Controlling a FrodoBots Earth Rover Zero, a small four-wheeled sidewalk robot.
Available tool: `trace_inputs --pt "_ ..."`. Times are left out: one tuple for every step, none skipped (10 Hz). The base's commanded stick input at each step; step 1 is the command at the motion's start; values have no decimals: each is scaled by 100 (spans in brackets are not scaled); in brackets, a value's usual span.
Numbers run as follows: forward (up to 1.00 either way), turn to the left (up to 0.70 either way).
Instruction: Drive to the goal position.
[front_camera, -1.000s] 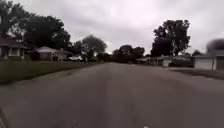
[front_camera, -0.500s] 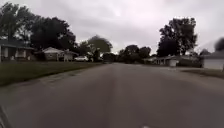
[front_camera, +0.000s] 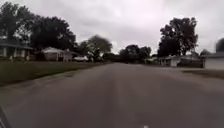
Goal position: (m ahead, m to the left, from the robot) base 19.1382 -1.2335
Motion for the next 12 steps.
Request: trace_inputs --pt "70 0" --pt "70 0" --pt "70 0" --pt "70 0" --pt "70 0" --pt "70 18" --pt "70 34" --pt "70 35" --pt "70 18" --pt "70 0" --pt "70 0" --pt "70 0"
